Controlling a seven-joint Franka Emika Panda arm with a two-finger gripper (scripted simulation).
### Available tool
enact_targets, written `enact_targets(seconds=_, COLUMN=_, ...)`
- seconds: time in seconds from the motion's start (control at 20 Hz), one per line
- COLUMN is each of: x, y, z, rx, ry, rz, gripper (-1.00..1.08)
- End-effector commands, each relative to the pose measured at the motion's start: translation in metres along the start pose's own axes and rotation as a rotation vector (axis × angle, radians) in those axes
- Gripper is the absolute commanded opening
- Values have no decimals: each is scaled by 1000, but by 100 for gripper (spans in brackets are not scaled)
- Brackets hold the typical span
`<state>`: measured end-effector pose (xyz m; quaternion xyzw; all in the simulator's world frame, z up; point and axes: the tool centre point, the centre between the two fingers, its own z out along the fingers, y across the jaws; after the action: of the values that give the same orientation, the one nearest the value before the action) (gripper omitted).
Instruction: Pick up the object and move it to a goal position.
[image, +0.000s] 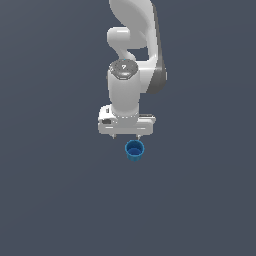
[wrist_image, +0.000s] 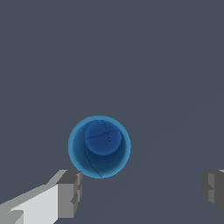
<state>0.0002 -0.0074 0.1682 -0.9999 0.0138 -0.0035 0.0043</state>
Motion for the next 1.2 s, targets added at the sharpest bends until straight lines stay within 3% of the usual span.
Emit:
enact_targets(seconds=0.0, x=0, y=0, z=0, rx=0, ry=0, rz=0, gripper=28)
enact_targets(seconds=0.6, x=-2, y=8, z=2, rx=-10, ry=-10, rz=-11, gripper=28)
enact_targets(seconds=1.15, x=0, y=3, z=19, rx=56, ry=36, rz=-87, gripper=28)
